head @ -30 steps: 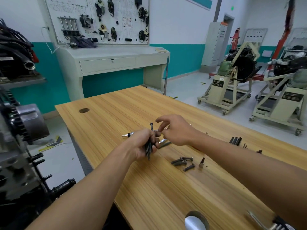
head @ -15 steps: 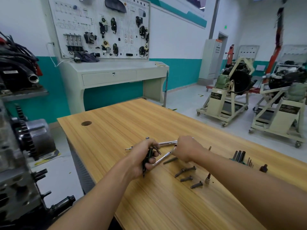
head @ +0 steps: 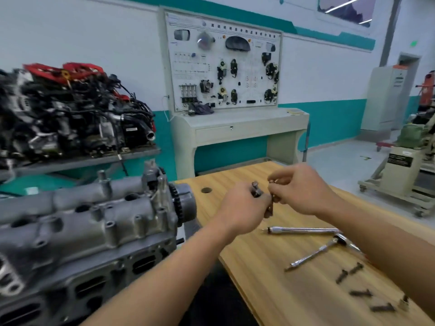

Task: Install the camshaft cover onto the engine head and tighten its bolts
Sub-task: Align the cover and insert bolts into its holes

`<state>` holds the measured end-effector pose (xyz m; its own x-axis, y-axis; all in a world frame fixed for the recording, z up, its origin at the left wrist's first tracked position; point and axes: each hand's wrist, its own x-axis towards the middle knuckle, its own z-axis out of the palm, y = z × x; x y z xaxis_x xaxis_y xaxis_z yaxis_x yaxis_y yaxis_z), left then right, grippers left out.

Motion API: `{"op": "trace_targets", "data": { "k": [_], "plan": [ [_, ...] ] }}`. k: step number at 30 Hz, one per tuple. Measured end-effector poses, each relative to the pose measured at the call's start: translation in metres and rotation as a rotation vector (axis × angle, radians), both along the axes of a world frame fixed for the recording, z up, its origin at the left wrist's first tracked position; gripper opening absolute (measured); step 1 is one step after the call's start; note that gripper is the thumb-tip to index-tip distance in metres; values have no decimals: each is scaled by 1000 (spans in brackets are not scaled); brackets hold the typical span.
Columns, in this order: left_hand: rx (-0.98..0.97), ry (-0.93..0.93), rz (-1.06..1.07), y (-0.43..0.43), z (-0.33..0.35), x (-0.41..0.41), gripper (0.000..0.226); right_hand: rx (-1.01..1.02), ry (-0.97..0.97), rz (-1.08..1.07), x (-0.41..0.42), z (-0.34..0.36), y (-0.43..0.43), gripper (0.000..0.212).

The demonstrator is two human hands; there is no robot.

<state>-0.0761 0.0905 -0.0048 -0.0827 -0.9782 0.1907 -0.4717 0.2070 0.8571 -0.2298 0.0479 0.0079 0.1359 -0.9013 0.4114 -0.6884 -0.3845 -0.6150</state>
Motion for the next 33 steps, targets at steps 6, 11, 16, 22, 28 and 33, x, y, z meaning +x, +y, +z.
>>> {"op": "trace_targets", "data": {
  "k": [6,11,16,22,28,33],
  "plan": [
    [-214,-104,163,51,73,85,29,-205,-322,287,95,45,31,18],
    [-246,-158,306,92,105,148,9,-235,-312,479,145,46,57,20],
    [-214,-535,384,116,110,198,8,-213,-230,606,186,41,75,22],
    [-106,-659,426,137,93,240,12,-263,-151,666,221,35,84,21],
    [-238,-847,529,143,67,261,17,-277,-38,651,232,23,81,25],
    [-325,-1055,514,139,51,269,21,-251,-80,650,230,10,79,24]
  ]
}}
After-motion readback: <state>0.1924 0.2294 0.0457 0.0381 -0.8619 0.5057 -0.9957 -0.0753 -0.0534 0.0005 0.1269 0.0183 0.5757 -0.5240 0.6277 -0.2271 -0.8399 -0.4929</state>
